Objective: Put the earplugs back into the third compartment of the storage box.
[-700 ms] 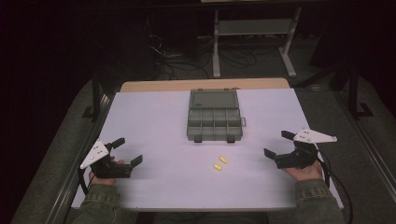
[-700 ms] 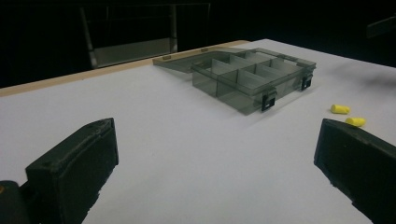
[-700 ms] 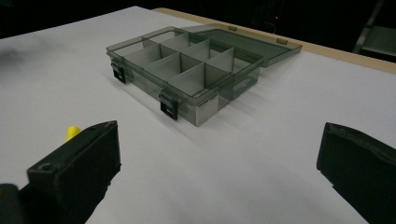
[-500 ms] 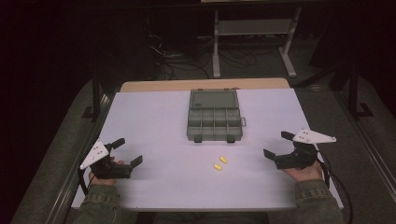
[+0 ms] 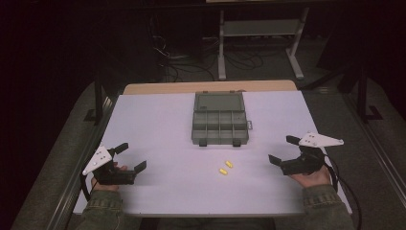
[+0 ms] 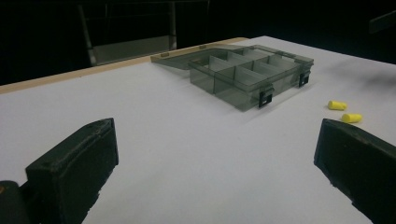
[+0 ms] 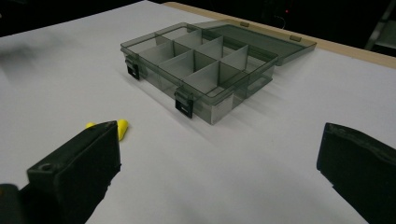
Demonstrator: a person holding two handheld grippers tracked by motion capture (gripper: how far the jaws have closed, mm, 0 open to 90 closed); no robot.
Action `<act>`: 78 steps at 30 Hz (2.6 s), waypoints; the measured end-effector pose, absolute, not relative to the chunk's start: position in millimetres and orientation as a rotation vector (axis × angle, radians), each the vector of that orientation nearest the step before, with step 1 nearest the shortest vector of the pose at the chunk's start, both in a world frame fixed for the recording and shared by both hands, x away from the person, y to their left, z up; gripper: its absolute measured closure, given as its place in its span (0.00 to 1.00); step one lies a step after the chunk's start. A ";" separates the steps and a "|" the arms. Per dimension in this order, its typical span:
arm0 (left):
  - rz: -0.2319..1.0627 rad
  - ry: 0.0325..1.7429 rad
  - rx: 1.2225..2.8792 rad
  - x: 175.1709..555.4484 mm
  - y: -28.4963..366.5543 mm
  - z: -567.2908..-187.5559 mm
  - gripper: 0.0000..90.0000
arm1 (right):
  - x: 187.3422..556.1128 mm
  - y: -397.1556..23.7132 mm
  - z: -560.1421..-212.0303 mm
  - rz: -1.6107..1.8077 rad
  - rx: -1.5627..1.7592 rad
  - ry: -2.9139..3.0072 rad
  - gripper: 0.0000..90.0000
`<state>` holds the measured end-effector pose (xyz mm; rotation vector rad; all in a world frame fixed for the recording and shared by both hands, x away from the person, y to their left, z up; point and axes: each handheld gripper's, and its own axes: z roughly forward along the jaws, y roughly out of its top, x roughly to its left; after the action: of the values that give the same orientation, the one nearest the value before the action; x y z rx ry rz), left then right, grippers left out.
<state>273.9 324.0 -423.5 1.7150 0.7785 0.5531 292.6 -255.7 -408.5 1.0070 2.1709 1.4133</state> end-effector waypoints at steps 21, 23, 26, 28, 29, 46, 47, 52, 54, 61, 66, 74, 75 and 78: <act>0.552 0.772 1.718 273.3 323.1 -423.6 0.00 | 305.6 -218.7 -393.5 1.355 0.898 2.349 0.00; 0.551 0.771 1.719 273.3 322.9 -423.7 0.00 | 307.0 -215.0 -392.9 1.351 0.884 2.363 0.00; 0.547 0.765 1.726 273.6 322.1 -424.0 0.00 | 309.1 -208.7 -392.2 1.341 0.874 2.387 0.00; 0.547 0.763 1.727 273.6 321.9 -424.1 0.00 | 310.4 -204.9 -392.4 1.335 0.867 2.404 0.00; 0.547 0.765 1.727 273.6 321.9 -424.1 0.00 | 311.1 -203.1 -392.7 1.332 0.860 2.412 0.00; 0.547 0.764 1.729 273.6 321.4 -424.0 0.00 | 319.3 -168.4 -399.2 1.267 0.781 2.540 0.00; 0.548 0.763 1.730 273.6 321.4 -424.0 0.00 | 319.8 -166.5 -399.6 1.268 0.775 2.545 0.00; 0.547 0.763 1.732 273.6 321.1 -424.0 0.00 | 323.3 -156.9 -401.7 1.235 0.759 2.582 0.00; 0.547 0.761 1.735 273.6 321.1 -424.0 0.00 | 324.9 -153.4 -402.6 1.228 0.750 2.596 0.00; 0.545 0.757 1.739 273.6 320.8 -424.0 0.00 | 328.6 -138.5 -407.6 1.172 0.715 2.659 0.00; 0.544 0.757 1.740 273.6 320.5 -424.1 0.00 | 332.7 -128.8 -413.5 1.113 0.699 2.709 0.00; 0.542 0.753 1.743 273.9 319.8 -424.5 0.00 | 341.6 -120.0 -423.9 1.035 0.698 2.769 0.01; 0.542 0.753 1.743 273.9 319.7 -424.5 0.00 | 342.3 -119.3 -424.9 1.030 0.698 2.781 0.05; 0.541 0.753 1.744 274.0 319.6 -424.5 0.00 | 344.3 -117.7 -427.3 1.009 0.702 2.813 0.11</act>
<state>274.0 319.6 -424.5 1.7436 0.7527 0.5415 344.3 -117.7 -427.3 0.7017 2.8132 1.0087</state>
